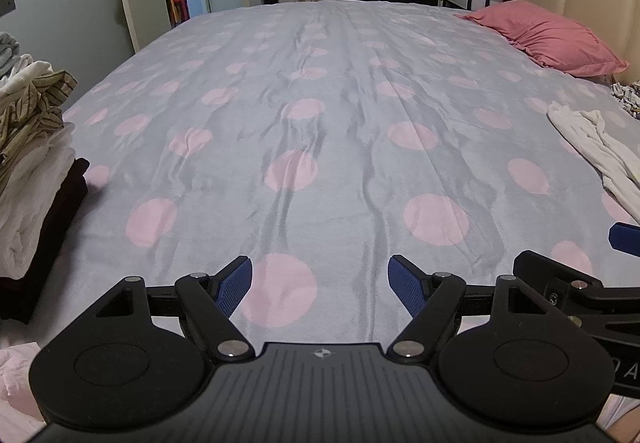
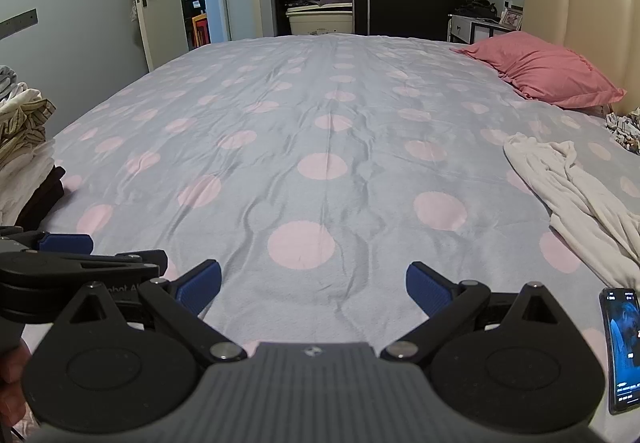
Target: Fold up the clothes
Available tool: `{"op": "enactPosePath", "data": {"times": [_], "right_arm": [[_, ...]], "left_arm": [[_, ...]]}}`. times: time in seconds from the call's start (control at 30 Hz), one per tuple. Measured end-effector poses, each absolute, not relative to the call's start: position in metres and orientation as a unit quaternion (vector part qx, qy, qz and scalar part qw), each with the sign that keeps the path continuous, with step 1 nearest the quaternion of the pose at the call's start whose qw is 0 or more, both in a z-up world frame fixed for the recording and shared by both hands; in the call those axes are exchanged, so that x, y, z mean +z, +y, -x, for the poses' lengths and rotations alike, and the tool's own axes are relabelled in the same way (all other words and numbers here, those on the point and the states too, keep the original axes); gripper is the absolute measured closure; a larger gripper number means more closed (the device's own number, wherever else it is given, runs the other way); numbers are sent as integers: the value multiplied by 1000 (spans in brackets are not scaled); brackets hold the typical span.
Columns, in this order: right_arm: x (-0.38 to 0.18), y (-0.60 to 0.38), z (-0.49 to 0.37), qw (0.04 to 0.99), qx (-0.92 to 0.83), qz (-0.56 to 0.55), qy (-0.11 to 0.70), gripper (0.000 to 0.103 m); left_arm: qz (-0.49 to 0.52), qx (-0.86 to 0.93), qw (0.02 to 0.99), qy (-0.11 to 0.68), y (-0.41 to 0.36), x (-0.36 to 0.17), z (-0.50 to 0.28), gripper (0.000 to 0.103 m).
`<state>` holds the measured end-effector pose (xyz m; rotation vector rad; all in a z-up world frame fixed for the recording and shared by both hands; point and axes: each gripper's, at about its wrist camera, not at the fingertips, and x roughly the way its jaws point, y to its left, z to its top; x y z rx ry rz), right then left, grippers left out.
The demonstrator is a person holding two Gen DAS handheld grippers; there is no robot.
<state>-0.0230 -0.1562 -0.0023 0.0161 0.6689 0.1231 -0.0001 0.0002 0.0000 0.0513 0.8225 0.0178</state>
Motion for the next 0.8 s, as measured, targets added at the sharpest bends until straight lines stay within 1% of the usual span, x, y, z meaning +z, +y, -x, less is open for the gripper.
{"op": "enactPosePath", "data": {"times": [0.23,0.3,0.53,0.8], "right_arm": [[-3,-155,23,943,52,-4,328,3],[-2,-156,22,943,50,-9,330,3],[-5,-161,23,940,45,-18,338,3],[-1,-160,27,941,40,-5,337,3]], "left_arm": [[-15,8,919,394,7,1,3,30],[-26,10,918,395,2,1,1,30],[-24,11,926,377,0,6,8,30],[-17,6,925,378,3,7,7,30]]}}
